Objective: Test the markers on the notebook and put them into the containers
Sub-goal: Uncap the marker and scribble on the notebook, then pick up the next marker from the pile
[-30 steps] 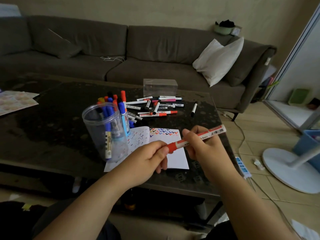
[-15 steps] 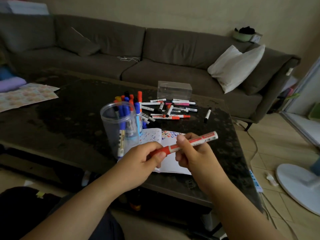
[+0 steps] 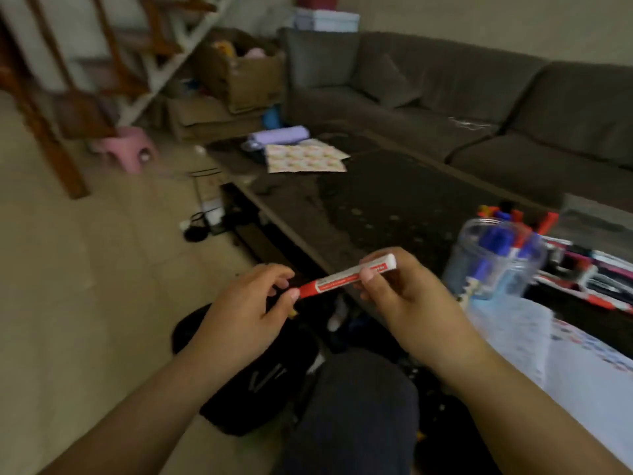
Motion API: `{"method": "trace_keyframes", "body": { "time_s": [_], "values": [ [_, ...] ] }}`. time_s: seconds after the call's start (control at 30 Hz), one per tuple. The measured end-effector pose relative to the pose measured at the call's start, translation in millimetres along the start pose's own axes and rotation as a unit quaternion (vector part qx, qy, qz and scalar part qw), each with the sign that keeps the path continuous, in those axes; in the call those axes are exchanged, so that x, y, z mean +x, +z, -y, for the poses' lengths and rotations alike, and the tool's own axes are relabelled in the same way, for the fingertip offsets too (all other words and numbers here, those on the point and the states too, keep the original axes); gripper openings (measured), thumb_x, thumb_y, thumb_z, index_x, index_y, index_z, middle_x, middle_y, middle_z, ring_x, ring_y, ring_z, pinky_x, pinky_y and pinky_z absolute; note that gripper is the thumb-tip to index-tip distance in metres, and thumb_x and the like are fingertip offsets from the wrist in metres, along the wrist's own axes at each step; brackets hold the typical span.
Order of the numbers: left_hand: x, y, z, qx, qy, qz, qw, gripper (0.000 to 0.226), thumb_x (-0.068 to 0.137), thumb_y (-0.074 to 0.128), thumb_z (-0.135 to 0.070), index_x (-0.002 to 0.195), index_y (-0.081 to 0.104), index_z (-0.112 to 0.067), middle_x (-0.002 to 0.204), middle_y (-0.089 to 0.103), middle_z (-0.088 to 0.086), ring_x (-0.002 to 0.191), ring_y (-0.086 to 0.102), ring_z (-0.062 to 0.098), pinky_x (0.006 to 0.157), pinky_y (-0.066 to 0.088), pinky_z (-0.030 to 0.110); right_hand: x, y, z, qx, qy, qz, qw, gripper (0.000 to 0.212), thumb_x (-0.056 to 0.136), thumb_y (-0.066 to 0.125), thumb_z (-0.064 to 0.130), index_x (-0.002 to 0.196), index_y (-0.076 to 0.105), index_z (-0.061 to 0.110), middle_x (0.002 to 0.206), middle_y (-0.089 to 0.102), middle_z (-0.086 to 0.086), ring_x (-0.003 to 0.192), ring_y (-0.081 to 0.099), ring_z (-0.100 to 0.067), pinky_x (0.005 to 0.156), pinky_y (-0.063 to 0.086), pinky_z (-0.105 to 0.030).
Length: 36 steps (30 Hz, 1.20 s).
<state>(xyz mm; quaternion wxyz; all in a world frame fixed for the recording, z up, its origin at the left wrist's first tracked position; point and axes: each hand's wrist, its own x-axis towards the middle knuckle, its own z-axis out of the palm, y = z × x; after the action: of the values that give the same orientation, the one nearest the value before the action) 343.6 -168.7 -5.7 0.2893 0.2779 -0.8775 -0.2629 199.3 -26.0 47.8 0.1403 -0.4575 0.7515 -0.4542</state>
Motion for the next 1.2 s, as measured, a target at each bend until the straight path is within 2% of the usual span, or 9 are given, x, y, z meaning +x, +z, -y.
{"method": "trace_keyframes", "body": {
  "time_s": [0.07, 0.17, 0.3, 0.37, 0.5, 0.63, 0.7, 1.0, 1.2],
  "values": [
    [-14, -20, 29, 0.02, -0.039, -0.013, 0.999, 0.023, 0.09, 0.054, -0.033, 0.108, 0.061, -0.021, 0.099, 0.062, -0.011, 0.091, 0.059, 0.006, 0.077, 0.046, 0.021, 17, 35, 4, -0.031, -0.012, 0.058, 0.998, 0.004, 0.094, 0.053, 0.026, 0.094, 0.056, 0.024, 0.071, 0.063, 0.002, 0.06, 0.058, -0.002, 0.057, 0.044, -0.015],
    [-32, -42, 57, 0.053, -0.08, -0.031, 0.995, 0.018, 0.09, 0.054, -0.027, 0.107, 0.061, -0.022, 0.096, 0.061, -0.011, 0.088, 0.057, 0.006, 0.068, 0.04, 0.013, 34, 82, 3, -0.083, 0.001, 0.137, 0.987, 0.012, 0.097, 0.05, 0.025, 0.106, 0.054, 0.018, 0.074, 0.058, 0.005, 0.064, 0.056, -0.005, 0.064, 0.048, -0.024],
    [-42, -51, 73, 0.066, -0.122, -0.031, 0.99, 0.021, 0.091, 0.053, -0.026, 0.11, 0.06, -0.02, 0.092, 0.057, -0.012, 0.084, 0.055, 0.006, 0.061, 0.033, 0.008, 49, 114, -9, -0.104, 0.092, 0.278, 0.951, 0.048, 0.096, 0.052, 0.03, 0.14, 0.036, 0.019, 0.123, 0.055, 0.001, 0.111, 0.053, -0.014, 0.093, 0.045, -0.025],
    [-42, -47, 76, 0.066, -0.127, -0.032, 0.989, 0.023, 0.09, 0.055, -0.028, 0.112, 0.06, -0.02, 0.093, 0.057, -0.013, 0.084, 0.055, 0.005, 0.063, 0.034, 0.007, 50, 115, -14, -0.117, 0.101, 0.288, 0.945, 0.054, 0.095, 0.054, 0.03, 0.143, 0.031, 0.019, 0.127, 0.051, 0.003, 0.115, 0.05, -0.014, 0.097, 0.043, -0.025],
    [-33, -32, 67, 0.063, -0.103, -0.015, 0.993, 0.026, 0.088, 0.056, -0.035, 0.111, 0.06, -0.023, 0.095, 0.058, -0.016, 0.086, 0.055, 0.001, 0.067, 0.036, 0.008, 39, 92, -16, -0.102, 0.05, 0.214, 0.97, 0.036, 0.094, 0.056, 0.026, 0.128, 0.047, 0.019, 0.103, 0.057, 0.007, 0.095, 0.055, -0.005, 0.081, 0.045, -0.011],
    [-10, -13, 34, 0.034, -0.055, 0.011, 0.998, 0.025, 0.086, 0.057, -0.037, 0.11, 0.06, -0.028, 0.094, 0.058, -0.022, 0.087, 0.054, -0.004, 0.067, 0.037, 0.01, 20, 42, -25, -0.079, 0.016, 0.124, 0.989, 0.021, 0.09, 0.061, 0.025, 0.111, 0.056, 0.023, 0.094, 0.064, 0.006, 0.086, 0.059, -0.003, 0.079, 0.049, -0.019],
    [2, 0, 11, 0.02, -0.023, 0.026, 0.999, 0.022, 0.086, 0.058, -0.035, 0.107, 0.059, -0.031, 0.093, 0.058, -0.023, 0.084, 0.054, -0.004, 0.064, 0.036, 0.01, 9, 10, -35, -0.076, 0.025, 0.083, 0.993, 0.019, 0.088, 0.064, 0.023, 0.104, 0.055, 0.03, 0.09, 0.065, 0.008, 0.081, 0.059, -0.002, 0.074, 0.048, -0.015],
    [39, 92, -102, -0.05, 0.146, 0.134, 0.979, 0.02, 0.083, 0.059, -0.039, 0.101, 0.062, -0.029, 0.087, 0.055, -0.025, 0.078, 0.057, 0.0, 0.066, 0.039, 0.009, -55, -133, -92, -0.088, 0.185, -0.117, 0.972, 0.012, 0.092, 0.057, 0.028, 0.103, 0.056, 0.035, 0.087, 0.063, 0.013, 0.082, 0.058, 0.004, 0.069, 0.045, -0.01],
    [45, 162, -177, -0.083, 0.232, 0.176, 0.953, 0.02, 0.085, 0.062, -0.03, 0.105, 0.061, -0.026, 0.085, 0.05, -0.023, 0.083, 0.054, 0.001, 0.072, 0.039, 0.01, -91, -185, -139, -0.115, 0.272, -0.186, 0.937, 0.011, 0.093, 0.056, 0.032, 0.104, 0.057, 0.033, 0.089, 0.063, 0.013, 0.081, 0.058, -0.001, 0.059, 0.044, -0.005]
  ]
}}
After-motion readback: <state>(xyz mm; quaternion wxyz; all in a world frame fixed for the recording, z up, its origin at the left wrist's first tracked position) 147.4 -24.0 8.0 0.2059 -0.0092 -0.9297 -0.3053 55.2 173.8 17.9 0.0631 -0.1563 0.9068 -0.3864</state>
